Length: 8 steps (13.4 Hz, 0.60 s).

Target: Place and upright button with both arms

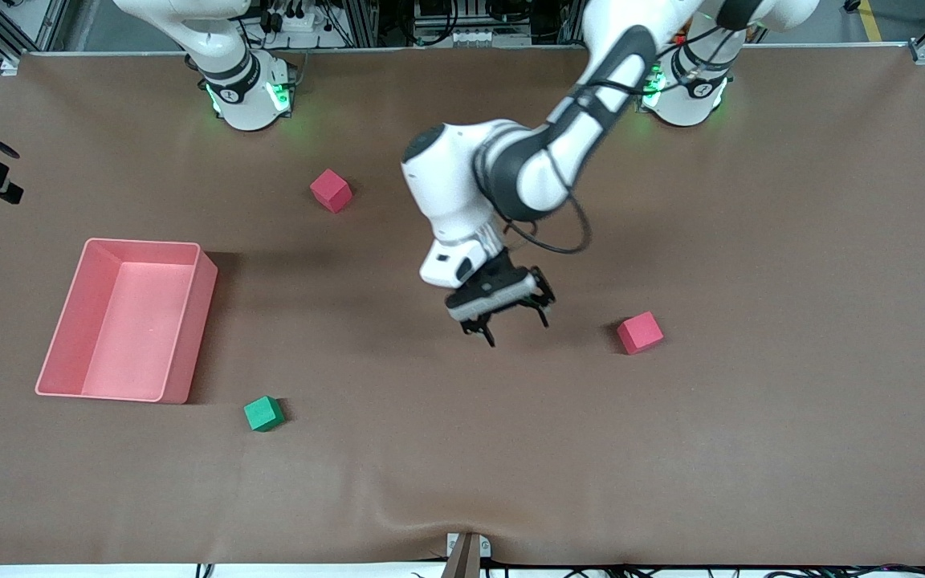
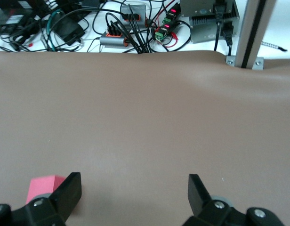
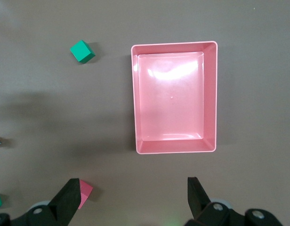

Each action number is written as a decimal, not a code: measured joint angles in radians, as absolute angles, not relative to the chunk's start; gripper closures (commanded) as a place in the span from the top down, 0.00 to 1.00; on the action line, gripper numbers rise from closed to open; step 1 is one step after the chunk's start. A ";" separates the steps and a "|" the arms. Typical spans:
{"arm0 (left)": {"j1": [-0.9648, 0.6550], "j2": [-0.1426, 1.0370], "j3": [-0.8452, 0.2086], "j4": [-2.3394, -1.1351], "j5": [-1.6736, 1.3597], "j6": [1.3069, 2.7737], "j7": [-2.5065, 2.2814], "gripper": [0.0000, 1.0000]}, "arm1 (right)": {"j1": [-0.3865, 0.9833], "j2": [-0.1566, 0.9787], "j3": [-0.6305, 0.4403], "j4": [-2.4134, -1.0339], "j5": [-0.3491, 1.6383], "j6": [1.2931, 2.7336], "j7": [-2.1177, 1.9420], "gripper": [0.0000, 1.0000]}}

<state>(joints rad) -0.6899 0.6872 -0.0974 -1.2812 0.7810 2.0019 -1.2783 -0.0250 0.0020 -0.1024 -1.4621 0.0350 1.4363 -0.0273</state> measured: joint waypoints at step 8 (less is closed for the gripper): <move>-0.400 0.625 -0.131 -1.279 0.443 2.164 -0.759 1.00 | -0.025 0.002 -0.103 -1.461 0.035 1.445 -0.027 1.00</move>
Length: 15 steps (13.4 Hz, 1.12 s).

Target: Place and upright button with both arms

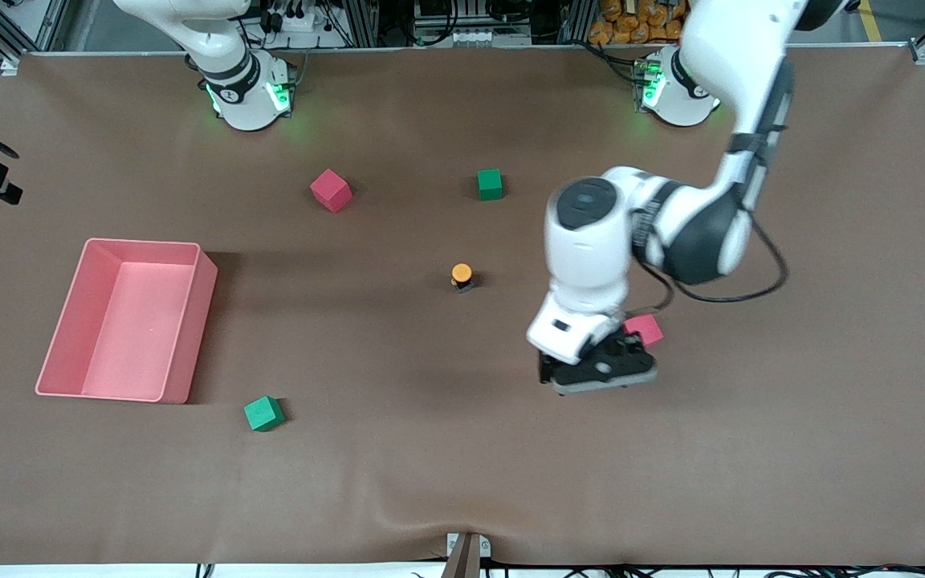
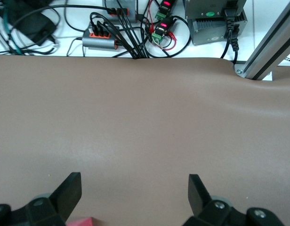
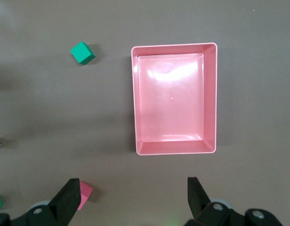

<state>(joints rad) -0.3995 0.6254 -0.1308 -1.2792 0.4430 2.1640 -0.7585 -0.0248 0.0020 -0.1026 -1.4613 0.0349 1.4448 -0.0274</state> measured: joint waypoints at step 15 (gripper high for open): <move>0.015 0.313 -0.242 -1.283 0.048 1.675 -0.215 1.00 | -0.025 0.002 -0.103 -1.459 0.035 1.448 -0.027 1.00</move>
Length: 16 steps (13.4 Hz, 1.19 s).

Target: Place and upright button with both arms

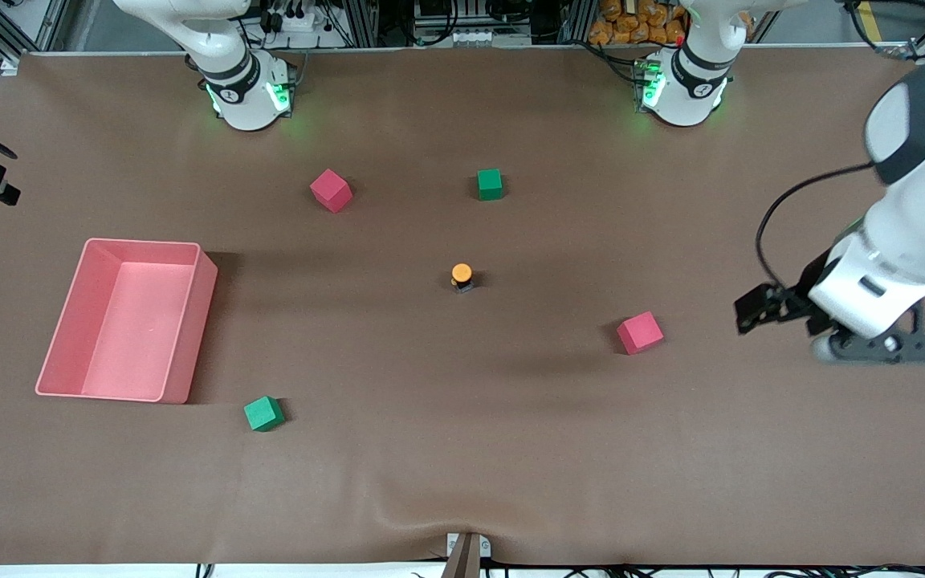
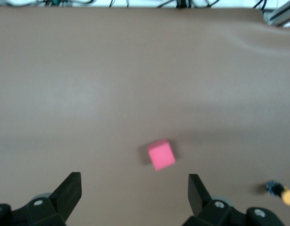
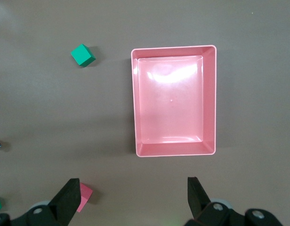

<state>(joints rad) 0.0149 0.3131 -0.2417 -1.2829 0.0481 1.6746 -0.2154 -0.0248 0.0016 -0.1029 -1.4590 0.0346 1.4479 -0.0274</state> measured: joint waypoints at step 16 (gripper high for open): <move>0.011 0.007 0.004 -1.492 -0.035 1.486 0.064 1.00 | -0.025 0.002 -0.103 -1.458 0.035 1.448 -0.027 1.00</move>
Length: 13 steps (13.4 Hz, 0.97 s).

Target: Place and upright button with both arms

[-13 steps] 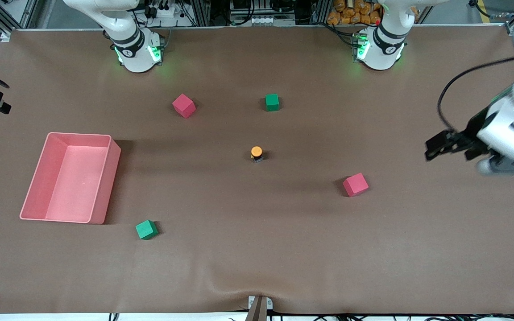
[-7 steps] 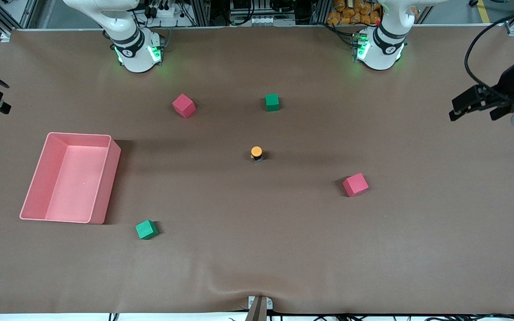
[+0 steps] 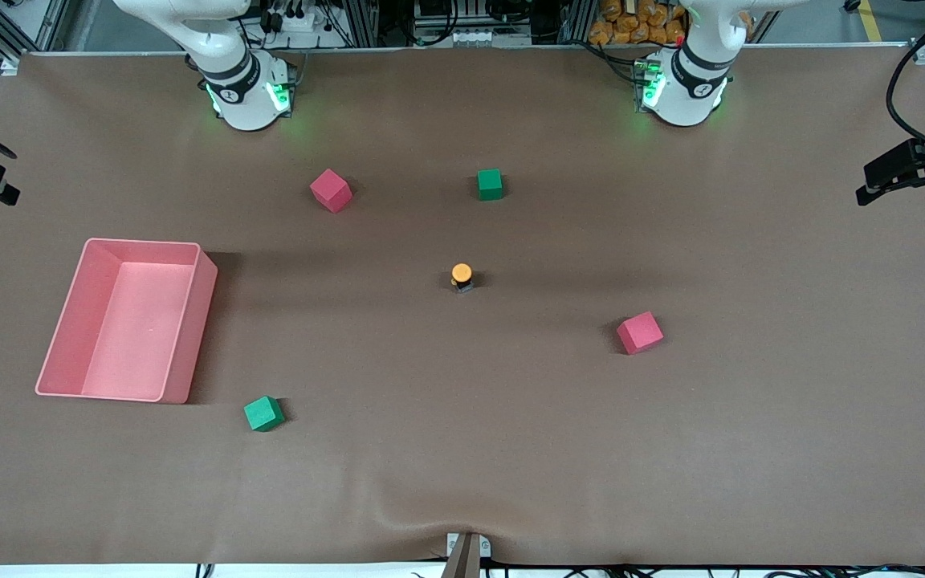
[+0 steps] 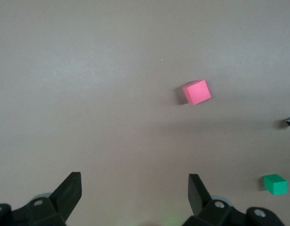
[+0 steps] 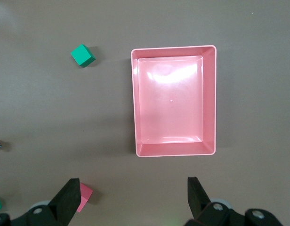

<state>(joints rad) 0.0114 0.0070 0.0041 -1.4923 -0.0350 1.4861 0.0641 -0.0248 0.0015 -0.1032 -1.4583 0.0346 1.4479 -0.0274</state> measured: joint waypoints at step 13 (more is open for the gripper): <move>0.002 -0.023 -0.006 -1.536 -0.032 1.485 0.009 1.00 | -0.025 0.002 -0.103 -1.458 0.035 1.448 -0.027 1.00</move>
